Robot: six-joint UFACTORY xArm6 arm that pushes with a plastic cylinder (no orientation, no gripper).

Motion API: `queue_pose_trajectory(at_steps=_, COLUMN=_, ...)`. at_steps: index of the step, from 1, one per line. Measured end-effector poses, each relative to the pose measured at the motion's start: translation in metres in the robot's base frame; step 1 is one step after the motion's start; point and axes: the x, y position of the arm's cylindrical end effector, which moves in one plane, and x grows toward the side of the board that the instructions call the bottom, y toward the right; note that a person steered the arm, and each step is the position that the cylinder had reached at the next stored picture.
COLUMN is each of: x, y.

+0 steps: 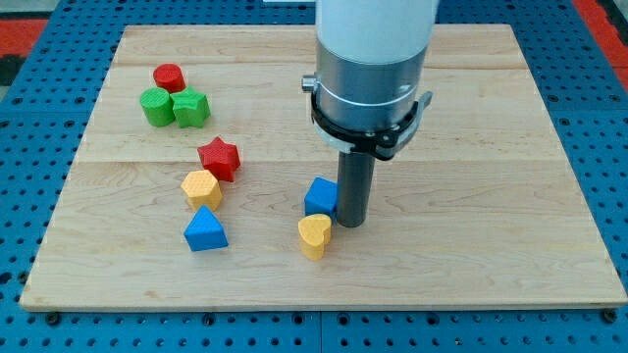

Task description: Push the red circle to the bottom center

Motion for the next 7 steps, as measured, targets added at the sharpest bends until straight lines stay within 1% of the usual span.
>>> queue_pose_trajectory(at_steps=1, x=-0.02, y=0.01)
queue_pose_trajectory(at_steps=2, x=-0.096, y=-0.018)
queue_pose_trajectory(at_steps=3, x=-0.175, y=-0.103)
queue_pose_trajectory(at_steps=4, x=-0.238, y=-0.185)
queue_pose_trajectory(at_steps=5, x=-0.272, y=-0.247)
queue_pose_trajectory(at_steps=6, x=-0.239, y=-0.264)
queue_pose_trajectory(at_steps=7, x=-0.207, y=-0.24)
